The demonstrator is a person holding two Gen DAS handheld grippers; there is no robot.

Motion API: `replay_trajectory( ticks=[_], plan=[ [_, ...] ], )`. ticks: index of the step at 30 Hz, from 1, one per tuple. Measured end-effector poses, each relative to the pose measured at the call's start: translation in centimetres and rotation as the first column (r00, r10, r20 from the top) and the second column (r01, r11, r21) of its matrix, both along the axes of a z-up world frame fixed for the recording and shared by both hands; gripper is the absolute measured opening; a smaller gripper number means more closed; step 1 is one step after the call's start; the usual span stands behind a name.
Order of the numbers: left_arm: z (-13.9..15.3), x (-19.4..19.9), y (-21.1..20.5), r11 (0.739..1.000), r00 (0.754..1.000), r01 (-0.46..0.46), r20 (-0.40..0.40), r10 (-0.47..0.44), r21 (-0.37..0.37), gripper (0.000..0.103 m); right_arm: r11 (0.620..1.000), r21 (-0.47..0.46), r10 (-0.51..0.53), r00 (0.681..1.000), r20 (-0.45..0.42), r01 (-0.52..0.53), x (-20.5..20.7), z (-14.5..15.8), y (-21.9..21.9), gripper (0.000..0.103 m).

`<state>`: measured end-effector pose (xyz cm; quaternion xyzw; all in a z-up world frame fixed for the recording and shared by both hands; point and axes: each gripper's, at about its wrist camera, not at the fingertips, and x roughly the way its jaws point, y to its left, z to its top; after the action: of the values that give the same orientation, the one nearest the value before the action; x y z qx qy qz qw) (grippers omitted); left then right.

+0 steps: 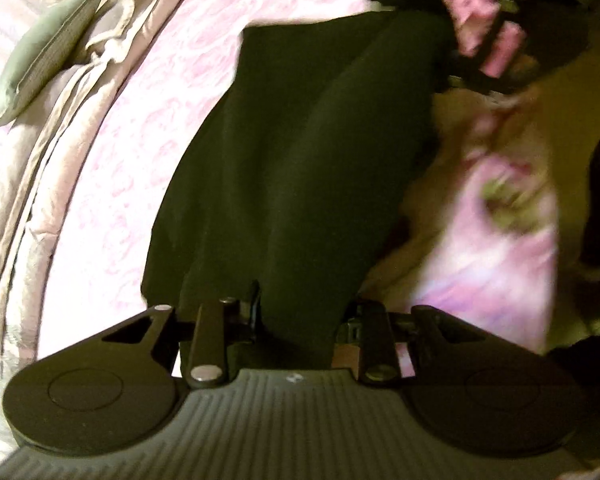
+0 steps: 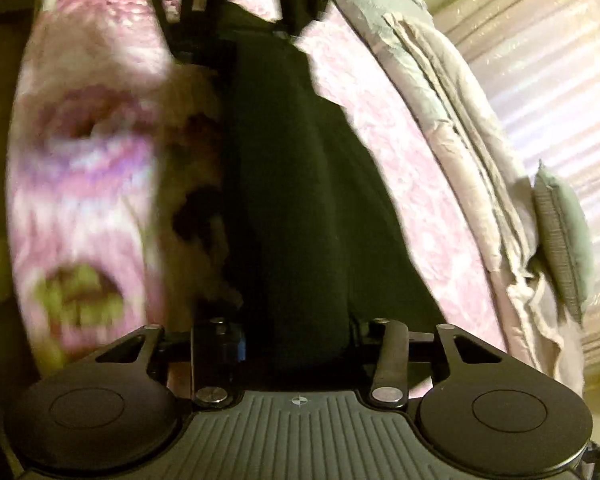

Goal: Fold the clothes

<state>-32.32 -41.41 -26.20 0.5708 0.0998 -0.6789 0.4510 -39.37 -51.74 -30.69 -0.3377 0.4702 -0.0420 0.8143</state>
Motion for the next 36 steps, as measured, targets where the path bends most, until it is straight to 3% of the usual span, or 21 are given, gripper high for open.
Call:
replay_trajectory(
  ticks=[4, 9, 14, 23, 29, 36],
  plan=[
    [0.6, -4.6, 1.8, 1.000, 0.997, -0.015, -0.073, 0.016, 0.001, 0.025, 0.999, -0.006, 0.041, 0.999, -0.034, -0.041, -4.6, 1.6, -2.4, 0.041],
    [-1.9, -8.2, 4.1, 1.000, 1.000, -0.001, -0.012, 0.001, -0.030, 0.025, 0.999, 0.004, 0.053, 0.997, -0.052, -0.053, -8.0, -0.2, -2.9, 0.041],
    [-4.6, -8.2, 5.7, 0.990, 0.999, 0.030, 0.019, -0.028, -0.134, 0.027, 0.999, -0.042, 0.033, 0.999, 0.038, -0.031, -9.0, -3.6, -1.7, 0.042],
    [-7.8, -9.2, 9.2, 0.940, 0.996, 0.075, 0.077, -0.052, -0.334, 0.028, 0.984, -0.175, 0.000, 0.981, 0.192, 0.034, -10.3, -6.8, 0.6, 0.043],
    [-9.3, -10.9, 10.7, 0.904, 0.990, 0.054, 0.140, 0.007, -0.425, 0.027, 0.968, -0.247, 0.008, 0.978, 0.208, 0.044, -10.8, -7.8, 1.9, 0.043],
    [-9.3, -12.8, 10.3, 0.901, 0.973, -0.025, 0.197, 0.122, -0.433, 0.030, 0.961, -0.272, -0.013, 0.986, 0.169, 0.059, -10.3, -7.7, 2.1, 0.043]
  ],
)
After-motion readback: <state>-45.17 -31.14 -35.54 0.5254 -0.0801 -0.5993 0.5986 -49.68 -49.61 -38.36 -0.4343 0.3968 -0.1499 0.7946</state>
